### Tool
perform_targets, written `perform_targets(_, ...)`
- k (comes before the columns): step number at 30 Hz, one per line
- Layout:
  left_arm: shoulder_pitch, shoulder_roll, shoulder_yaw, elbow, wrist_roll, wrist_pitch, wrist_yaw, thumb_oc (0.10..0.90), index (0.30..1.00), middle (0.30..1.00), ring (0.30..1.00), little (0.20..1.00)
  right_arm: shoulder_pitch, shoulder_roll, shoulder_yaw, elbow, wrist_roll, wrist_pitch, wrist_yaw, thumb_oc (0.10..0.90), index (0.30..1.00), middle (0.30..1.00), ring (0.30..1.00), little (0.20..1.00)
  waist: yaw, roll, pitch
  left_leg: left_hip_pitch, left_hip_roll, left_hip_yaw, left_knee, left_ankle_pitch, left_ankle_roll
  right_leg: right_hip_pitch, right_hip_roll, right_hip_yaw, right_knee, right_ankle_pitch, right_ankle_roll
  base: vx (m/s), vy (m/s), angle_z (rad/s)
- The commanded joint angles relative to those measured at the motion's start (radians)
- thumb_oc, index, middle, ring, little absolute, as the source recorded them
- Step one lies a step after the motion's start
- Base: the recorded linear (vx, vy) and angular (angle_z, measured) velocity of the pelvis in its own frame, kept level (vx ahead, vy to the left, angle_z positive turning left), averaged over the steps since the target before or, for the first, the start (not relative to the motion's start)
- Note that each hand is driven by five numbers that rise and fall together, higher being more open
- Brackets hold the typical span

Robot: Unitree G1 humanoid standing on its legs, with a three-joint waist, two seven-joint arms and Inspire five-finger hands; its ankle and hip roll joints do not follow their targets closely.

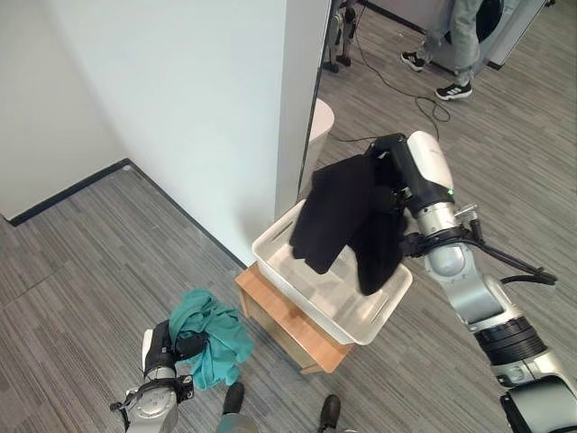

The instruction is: Pick up bed clothes into laundry basket.

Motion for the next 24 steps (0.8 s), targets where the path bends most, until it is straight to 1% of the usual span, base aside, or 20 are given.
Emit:
perform_targets(1,-0.05,0.069,0.0,-0.032,0.017,-0.075,0.002,0.4,0.3,0.3,0.3,0.3,-0.105,-0.007,-0.051,-0.037,-0.038,-0.039,-0.057,0.4,0.3,0.3,0.3,0.3,0.014,-0.037,-0.094,0.026,0.019,-0.007,0.0,-0.101,0.019,0.036,-0.1,-0.021,0.005,-0.06,0.094,0.0,0.0,0.0)
perform_targets(4,-0.049,0.065,-0.013,-0.021,0.025,-0.077,-0.003,0.4,0.3,0.3,0.3,0.3,-0.093,0.038,-0.007,0.042,-0.053,-0.031,-0.039,0.4,0.3,0.3,0.3,0.3,0.02,-0.03,-0.089,0.024,0.016,-0.007,0.0,-0.1,0.02,0.036,-0.102,-0.023,0.005,-0.059,0.093,0.0,0.004,-0.02)
perform_targets(7,-0.054,0.063,-0.029,-0.011,0.022,-0.082,-0.007,0.4,0.3,0.3,0.3,0.3,-0.104,0.07,0.049,0.168,-0.081,-0.016,-0.032,0.4,0.3,0.3,0.3,0.3,0.025,-0.026,-0.086,0.023,0.013,-0.007,0.0,-0.098,0.02,0.035,-0.103,-0.026,0.005,-0.059,0.093,0.0,0.0,0.0)
perform_targets(8,-0.054,0.063,-0.028,-0.011,0.022,-0.082,-0.007,0.4,0.3,0.3,0.3,0.3,-0.107,0.072,0.051,0.173,-0.081,-0.018,-0.034,0.4,0.3,0.3,0.3,0.3,0.025,-0.026,-0.086,0.023,0.014,-0.007,0.0,-0.098,0.02,0.035,-0.103,-0.025,0.005,-0.059,0.093,0.0,0.0,0.0)
perform_targets(11,-0.055,0.065,-0.036,-0.004,0.015,-0.088,-0.01,0.4,0.3,0.3,0.3,0.3,-0.116,0.102,0.092,0.328,-0.096,0.001,-0.035,0.4,0.3,0.3,0.3,0.3,0.032,-0.02,-0.08,0.016,0.01,-0.011,0.0,-0.094,0.019,0.033,-0.104,-0.03,0.005,-0.06,0.092,0.0,0.0,0.0)
perform_targets(12,-0.06,0.07,-0.043,0.005,0.011,-0.092,-0.011,0.4,0.3,0.3,0.3,0.3,-0.129,0.129,0.104,0.419,-0.085,0.014,-0.039,0.4,0.3,0.3,0.3,0.3,0.038,-0.015,-0.077,0.009,0.009,-0.015,0.0,-0.09,0.018,0.03,-0.105,-0.033,0.005,-0.06,0.091,0.0,0.0,0.0)
perform_targets(17,-0.055,0.071,-0.044,0.028,0.004,-0.091,-0.015,0.4,0.3,0.3,0.3,0.3,-0.13,0.174,0.117,0.509,-0.076,0.023,-0.032,0.4,0.3,0.3,0.3,0.3,0.045,-0.006,-0.073,-0.001,0.004,-0.019,0.0,-0.085,0.018,0.026,-0.108,-0.04,0.005,-0.06,0.092,0.0,-0.001,0.01)
perform_targets(18,-0.055,0.069,-0.045,0.037,0.002,-0.091,-0.015,0.4,0.3,0.3,0.3,0.3,-0.134,0.183,0.121,0.527,-0.074,0.023,-0.031,0.474,0.411,0.411,0.411,0.411,0.047,-0.004,-0.073,-0.003,0.003,-0.019,0.0,-0.084,0.018,0.026,-0.109,-0.041,0.005,-0.06,0.092,0.0,0.0,0.0)
perform_targets(19,-0.056,0.068,-0.046,0.044,0.001,-0.092,-0.015,0.4,0.3,0.3,0.3,0.3,-0.139,0.193,0.129,0.553,-0.079,0.023,-0.033,0.8,0.9,0.9,0.9,0.9,0.049,-0.003,-0.072,-0.005,0.002,-0.019,0.0,-0.084,0.017,0.025,-0.109,-0.042,0.005,-0.06,0.092,0.0,0.0,0.0)
perform_targets(21,-0.059,0.069,-0.046,0.055,-0.008,-0.094,-0.012,0.4,0.3,0.3,0.3,0.3,-0.166,0.196,0.146,0.586,-0.097,0.026,-0.035,0.8,0.9,0.9,0.9,0.9,0.057,0.002,-0.072,-0.011,0.001,-0.024,0.0,-0.079,0.016,0.023,-0.108,-0.046,0.005,-0.063,0.091,0.0,0.001,0.02)
perform_targets(24,-0.065,0.069,-0.038,0.057,-0.016,-0.1,0.0,0.4,0.3,0.3,0.3,0.3,-0.181,0.186,0.145,0.568,-0.098,0.022,-0.049,0.8,0.9,0.9,0.9,0.9,0.058,0.005,-0.075,-0.012,0.0,-0.026,0.0,-0.078,0.015,0.025,-0.108,-0.049,0.005,-0.066,0.091,0.0,0.0,0.0)
